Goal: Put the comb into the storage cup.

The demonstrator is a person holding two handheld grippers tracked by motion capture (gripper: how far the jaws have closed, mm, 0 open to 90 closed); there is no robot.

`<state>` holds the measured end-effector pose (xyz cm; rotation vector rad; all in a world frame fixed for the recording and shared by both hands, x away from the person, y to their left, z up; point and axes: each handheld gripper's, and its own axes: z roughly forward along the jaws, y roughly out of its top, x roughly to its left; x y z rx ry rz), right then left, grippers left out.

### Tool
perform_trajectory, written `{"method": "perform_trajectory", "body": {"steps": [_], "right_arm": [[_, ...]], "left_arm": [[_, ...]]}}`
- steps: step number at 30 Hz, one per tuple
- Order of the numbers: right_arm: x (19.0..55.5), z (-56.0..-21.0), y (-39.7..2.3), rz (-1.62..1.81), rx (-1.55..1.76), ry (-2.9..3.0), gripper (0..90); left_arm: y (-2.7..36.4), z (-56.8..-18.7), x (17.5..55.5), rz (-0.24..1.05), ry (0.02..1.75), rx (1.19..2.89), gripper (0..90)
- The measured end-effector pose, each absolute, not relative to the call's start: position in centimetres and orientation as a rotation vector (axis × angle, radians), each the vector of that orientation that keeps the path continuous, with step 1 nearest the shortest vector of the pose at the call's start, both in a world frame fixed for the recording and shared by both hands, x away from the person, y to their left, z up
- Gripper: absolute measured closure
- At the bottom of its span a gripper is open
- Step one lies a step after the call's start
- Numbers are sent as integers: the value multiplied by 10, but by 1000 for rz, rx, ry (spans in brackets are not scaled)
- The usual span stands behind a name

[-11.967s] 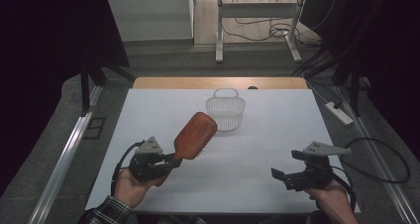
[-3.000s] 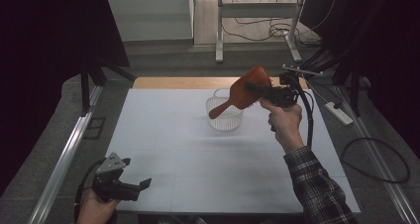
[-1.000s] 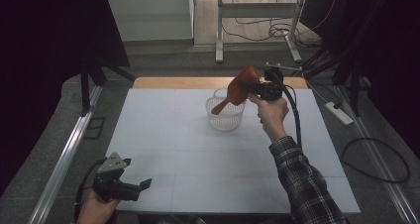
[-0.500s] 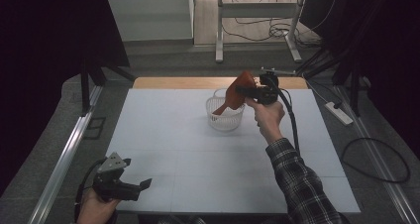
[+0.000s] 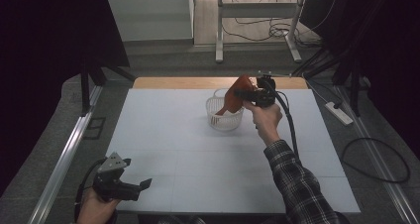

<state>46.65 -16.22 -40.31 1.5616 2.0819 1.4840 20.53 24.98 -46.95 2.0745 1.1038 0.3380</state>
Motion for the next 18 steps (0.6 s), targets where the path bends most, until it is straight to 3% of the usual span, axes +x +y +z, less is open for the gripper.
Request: {"method": "perform_trajectory", "body": {"steps": [18], "right_arm": [[470, -414, -172, 1515, 1621, 2065, 514]], "left_arm": [[249, -470, 205, 338, 1101, 2079, 2]]}}
